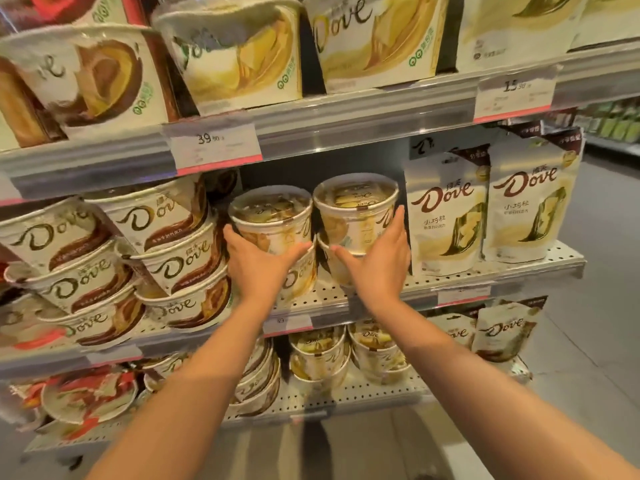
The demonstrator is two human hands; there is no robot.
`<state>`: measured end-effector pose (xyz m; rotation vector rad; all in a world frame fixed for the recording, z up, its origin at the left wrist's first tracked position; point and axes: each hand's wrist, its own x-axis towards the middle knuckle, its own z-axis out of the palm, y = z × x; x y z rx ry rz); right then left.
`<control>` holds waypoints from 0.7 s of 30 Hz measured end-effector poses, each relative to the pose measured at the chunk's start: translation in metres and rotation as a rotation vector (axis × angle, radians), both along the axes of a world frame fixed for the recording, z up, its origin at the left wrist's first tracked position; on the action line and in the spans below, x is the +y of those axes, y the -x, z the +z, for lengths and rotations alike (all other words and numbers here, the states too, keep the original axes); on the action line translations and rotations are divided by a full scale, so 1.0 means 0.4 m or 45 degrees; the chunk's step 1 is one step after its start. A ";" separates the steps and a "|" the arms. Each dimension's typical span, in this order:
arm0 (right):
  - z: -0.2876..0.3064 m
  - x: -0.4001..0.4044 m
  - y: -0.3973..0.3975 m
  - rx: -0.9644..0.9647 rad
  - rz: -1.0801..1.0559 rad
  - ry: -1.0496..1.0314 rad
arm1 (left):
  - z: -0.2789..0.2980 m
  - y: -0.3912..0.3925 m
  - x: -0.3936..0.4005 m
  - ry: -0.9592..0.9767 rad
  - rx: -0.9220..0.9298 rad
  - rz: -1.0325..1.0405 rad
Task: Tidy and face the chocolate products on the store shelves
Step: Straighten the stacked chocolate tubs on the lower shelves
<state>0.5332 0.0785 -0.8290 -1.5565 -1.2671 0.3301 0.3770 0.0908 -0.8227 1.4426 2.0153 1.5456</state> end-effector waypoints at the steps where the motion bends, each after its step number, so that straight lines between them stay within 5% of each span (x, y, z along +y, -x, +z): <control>1: 0.006 0.002 0.002 -0.019 -0.022 0.023 | -0.005 0.001 0.001 0.003 0.003 0.007; 21: 0.013 0.051 -0.020 -0.235 -0.235 0.020 | -0.030 0.013 0.019 -0.079 0.084 0.049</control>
